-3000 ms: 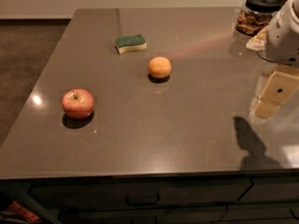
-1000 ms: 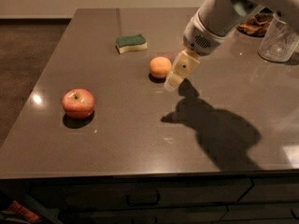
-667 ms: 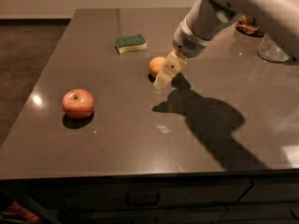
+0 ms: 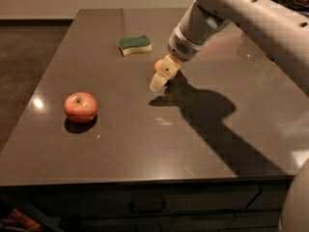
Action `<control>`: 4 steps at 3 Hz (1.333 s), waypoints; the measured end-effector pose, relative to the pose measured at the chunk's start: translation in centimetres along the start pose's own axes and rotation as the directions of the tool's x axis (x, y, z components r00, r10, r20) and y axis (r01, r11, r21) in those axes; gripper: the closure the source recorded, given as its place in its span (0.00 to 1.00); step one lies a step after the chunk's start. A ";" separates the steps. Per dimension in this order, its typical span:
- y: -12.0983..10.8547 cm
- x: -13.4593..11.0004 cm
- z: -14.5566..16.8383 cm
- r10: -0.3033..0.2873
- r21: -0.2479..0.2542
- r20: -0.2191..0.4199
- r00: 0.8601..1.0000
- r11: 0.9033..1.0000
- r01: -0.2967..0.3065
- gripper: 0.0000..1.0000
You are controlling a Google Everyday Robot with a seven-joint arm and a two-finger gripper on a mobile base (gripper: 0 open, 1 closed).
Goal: Move orange near sponge
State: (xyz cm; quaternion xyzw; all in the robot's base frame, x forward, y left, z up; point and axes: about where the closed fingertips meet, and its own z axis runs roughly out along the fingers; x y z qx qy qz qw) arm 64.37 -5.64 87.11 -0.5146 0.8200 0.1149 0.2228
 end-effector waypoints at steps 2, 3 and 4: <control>-1.0 -0.9 1.1 0.024 -0.021 0.002 1.000 0.999 -0.024 0.48; -2.4 -1.5 1.0 0.045 -0.009 -0.002 0.999 0.999 -0.045 0.71; -5.0 -3.3 0.7 0.081 0.029 0.012 0.997 0.996 -0.081 0.99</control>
Offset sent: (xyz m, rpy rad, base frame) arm 0.0240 0.0072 -0.0005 0.0298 0.0320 -0.0266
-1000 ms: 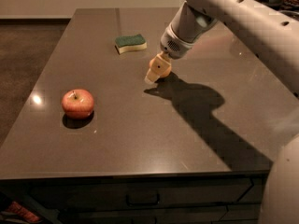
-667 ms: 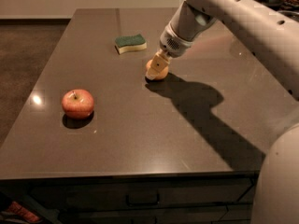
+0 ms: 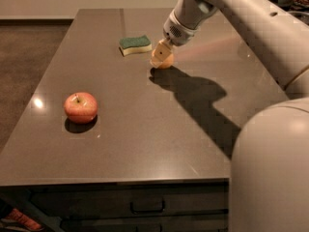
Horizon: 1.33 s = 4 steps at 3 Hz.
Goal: Move orange near sponge
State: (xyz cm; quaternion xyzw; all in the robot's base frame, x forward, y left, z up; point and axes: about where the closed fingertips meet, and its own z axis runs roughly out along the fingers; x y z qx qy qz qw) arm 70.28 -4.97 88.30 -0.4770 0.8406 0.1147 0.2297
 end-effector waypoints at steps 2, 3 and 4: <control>-3.7 -3.1 1.0 0.090 0.047 0.084 0.992 0.994 -0.095 1.00; -4.4 -4.4 2.0 0.114 0.049 0.130 0.985 0.991 -0.121 1.00; -4.7 -5.3 3.0 0.113 0.058 0.155 0.981 0.991 -0.124 1.00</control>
Offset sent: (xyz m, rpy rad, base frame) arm 0.0606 0.0075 0.0183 0.0985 -0.0697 -0.1338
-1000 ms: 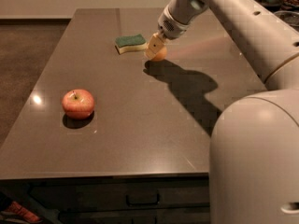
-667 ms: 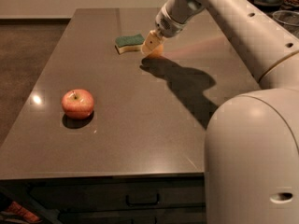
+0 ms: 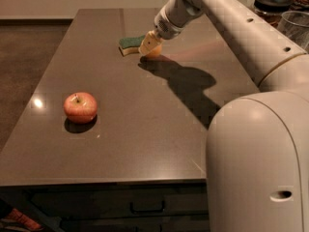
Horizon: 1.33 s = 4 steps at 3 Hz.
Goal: Move orange near sponge
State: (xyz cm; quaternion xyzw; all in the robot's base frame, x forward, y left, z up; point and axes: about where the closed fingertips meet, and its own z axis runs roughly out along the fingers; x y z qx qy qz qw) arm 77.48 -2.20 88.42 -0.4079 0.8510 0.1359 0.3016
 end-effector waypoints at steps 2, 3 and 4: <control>-0.4 -0.7 2.4 -0.024 0.001 0.016 1.000 1.000 0.024 0.59; -0.2 -0.6 3.0 -0.025 -0.005 0.011 1.000 1.000 0.025 0.28; -0.1 -0.5 3.3 -0.025 -0.009 0.008 1.000 1.000 0.025 0.05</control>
Offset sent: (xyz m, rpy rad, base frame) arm 0.0265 0.0119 -0.0145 0.0072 -0.0493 0.0233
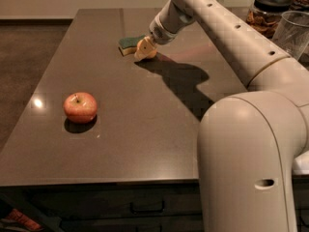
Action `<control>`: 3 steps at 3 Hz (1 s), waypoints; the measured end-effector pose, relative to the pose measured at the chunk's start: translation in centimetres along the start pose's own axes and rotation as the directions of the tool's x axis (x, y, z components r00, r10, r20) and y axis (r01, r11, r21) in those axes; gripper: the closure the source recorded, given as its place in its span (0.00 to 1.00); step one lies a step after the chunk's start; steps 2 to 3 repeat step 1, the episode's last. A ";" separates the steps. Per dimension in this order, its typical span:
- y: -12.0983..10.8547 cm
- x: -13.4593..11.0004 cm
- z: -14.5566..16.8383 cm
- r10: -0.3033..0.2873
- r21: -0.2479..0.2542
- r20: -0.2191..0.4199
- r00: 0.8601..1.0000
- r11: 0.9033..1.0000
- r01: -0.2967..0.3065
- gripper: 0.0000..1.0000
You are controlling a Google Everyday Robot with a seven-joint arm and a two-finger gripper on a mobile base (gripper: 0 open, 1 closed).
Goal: Move orange near sponge
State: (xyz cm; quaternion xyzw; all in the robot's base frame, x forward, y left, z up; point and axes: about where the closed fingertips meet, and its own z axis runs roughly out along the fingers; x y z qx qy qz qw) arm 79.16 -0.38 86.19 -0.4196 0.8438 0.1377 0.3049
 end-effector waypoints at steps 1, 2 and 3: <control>0.1 0.0 0.2 0.000 -0.003 -0.002 1.000 1.000 0.000 0.00; 0.1 0.0 0.2 0.000 -0.003 -0.002 1.000 1.000 0.000 0.00; 0.1 0.0 0.2 0.000 -0.003 -0.002 1.000 1.000 0.000 0.00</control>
Offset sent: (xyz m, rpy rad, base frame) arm 0.0000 0.0000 0.0000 0.0000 0.0000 0.0000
